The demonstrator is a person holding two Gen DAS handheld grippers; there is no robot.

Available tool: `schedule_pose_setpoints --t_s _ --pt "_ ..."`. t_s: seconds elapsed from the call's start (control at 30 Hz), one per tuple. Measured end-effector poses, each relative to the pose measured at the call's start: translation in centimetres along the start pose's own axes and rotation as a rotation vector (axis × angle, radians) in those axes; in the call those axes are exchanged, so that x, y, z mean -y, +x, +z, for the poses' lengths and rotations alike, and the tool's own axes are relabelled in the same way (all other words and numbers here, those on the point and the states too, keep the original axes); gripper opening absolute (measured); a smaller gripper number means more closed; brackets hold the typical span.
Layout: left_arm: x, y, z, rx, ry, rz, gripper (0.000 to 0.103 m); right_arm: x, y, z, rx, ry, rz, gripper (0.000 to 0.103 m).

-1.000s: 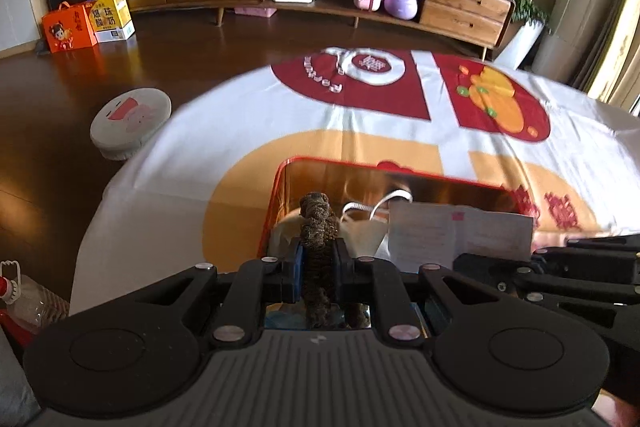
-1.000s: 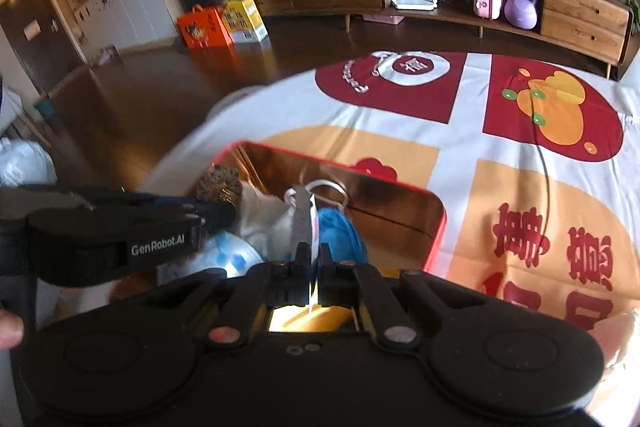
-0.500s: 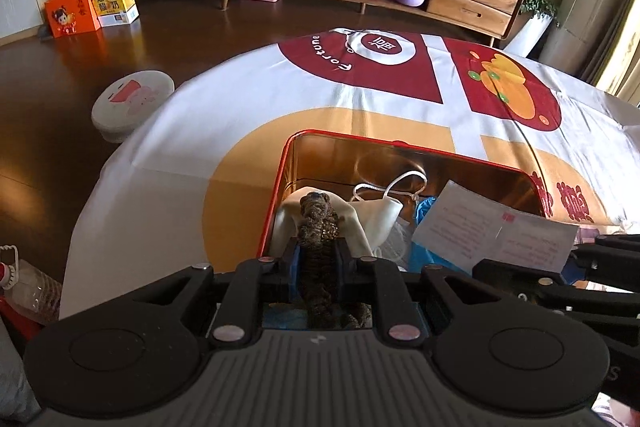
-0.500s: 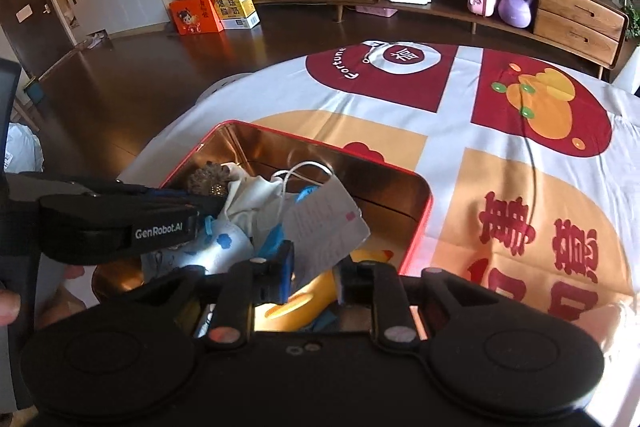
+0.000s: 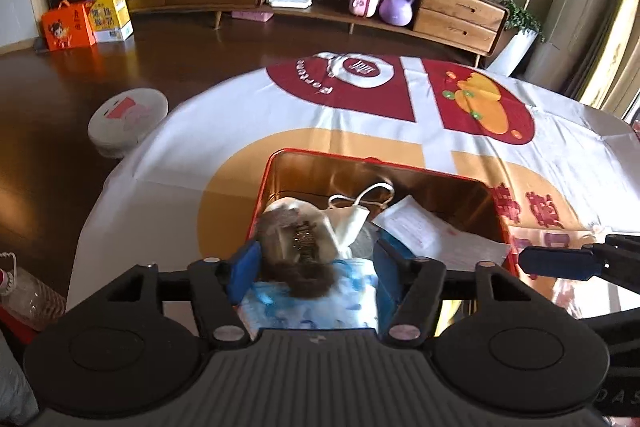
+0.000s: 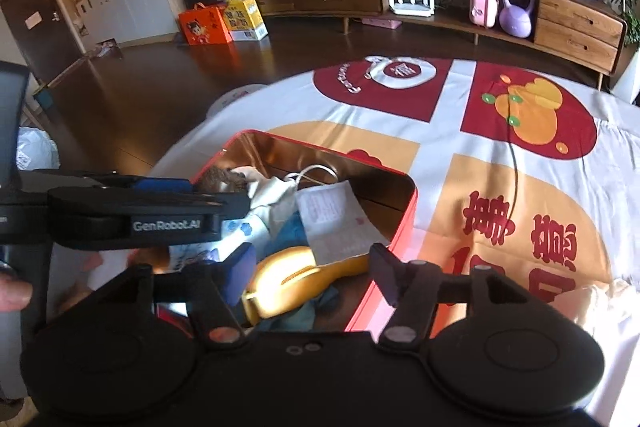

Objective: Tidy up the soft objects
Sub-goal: 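Move both tools out of the tin box toward the cotton swab bag and white crocheted cloth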

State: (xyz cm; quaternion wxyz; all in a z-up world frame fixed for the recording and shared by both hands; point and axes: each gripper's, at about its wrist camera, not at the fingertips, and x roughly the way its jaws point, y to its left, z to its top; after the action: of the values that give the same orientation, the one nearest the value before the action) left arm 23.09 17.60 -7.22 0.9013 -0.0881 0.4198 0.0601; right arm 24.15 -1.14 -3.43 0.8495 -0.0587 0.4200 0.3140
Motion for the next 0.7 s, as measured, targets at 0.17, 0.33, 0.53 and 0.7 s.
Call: schedule_pose_setpoints --t_s 0.17,0.33,0.53,0.7 --pt "0.8 -1.6 -0.2 0.016 0.008 -0.015 0.064 -0.4 -1.9 -0.2 0.018 0.001 0.025 0.066" --pt "1.6 -3.6 -0.6 0.051 0.031 -0.020 0.065 -0.6 -3.9 -0.6 0.043 -0.006 0.036 0.076" --pt "2.7 -6.5 -1.2 0.112 0.033 -0.040 0.069 0.0 -6.4 -1.6 0.069 0.001 0.037 0.083" --pt "4.1 -8.8 -2.0 0.166 0.048 -0.054 0.071 0.5 -9.0 -2.5 0.117 0.015 0.031 0.094"
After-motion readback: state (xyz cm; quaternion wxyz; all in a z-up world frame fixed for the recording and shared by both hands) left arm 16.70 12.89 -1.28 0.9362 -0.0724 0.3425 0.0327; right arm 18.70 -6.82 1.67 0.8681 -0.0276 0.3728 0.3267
